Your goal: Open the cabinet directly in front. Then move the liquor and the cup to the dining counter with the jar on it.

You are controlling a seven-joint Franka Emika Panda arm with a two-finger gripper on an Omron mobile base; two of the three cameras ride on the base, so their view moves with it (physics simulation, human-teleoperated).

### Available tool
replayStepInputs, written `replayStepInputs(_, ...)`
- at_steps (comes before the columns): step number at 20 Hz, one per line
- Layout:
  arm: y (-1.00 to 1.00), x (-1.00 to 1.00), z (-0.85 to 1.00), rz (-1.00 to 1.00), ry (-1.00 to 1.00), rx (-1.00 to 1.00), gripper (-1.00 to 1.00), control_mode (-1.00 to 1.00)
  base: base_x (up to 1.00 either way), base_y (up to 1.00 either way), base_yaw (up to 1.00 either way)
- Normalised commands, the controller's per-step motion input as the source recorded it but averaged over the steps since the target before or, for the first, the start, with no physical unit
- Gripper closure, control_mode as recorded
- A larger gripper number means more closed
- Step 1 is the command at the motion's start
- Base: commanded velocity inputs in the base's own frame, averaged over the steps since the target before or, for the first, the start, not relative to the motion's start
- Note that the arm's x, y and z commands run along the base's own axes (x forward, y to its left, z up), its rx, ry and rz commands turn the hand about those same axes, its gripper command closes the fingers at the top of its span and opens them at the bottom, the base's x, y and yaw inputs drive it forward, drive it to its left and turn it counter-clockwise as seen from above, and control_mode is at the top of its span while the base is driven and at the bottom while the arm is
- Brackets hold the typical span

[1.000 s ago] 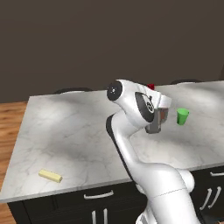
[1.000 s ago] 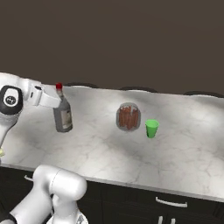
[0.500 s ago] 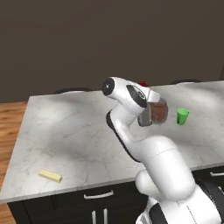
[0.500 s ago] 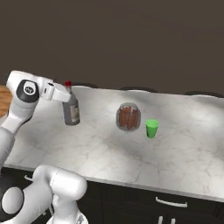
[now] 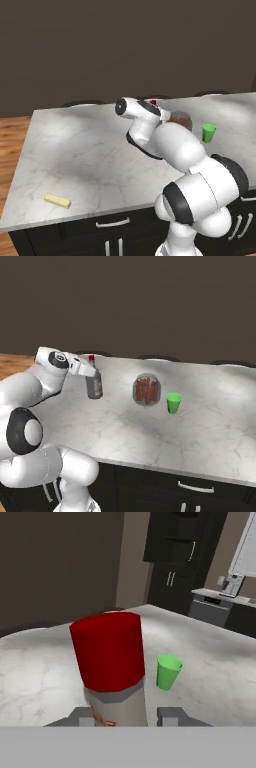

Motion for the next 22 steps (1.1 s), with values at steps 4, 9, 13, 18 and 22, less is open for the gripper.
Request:
replayStepInputs(4, -0.11, 1.0, -0.53, 0.0, 0.06, 0.0, 1.0, -1.0, 0.0, 0.0, 0.0)
replayStepInputs(9, -0.11, 0.72, -0.23, 0.01, 0.15, 0.0, 1.0, -1.0, 0.0, 0.0, 0.0)
replayStepInputs(13, -0.06, 0.48, -0.34, 0.01, 0.15, -0.01, 1.0, -1.0, 0.0, 0.0, 0.0)
replayStepInputs(18, -0.17, 0.07, -0.49, 0.02, 0.15, -0.01, 1.0, -1.0, 0.0, 0.0, 0.0)
replayStepInputs(22, -0.06, 0.0, -0.44, 0.0, 0.14, -0.01, 1.0, -1.0, 0.0, 0.0, 0.0)
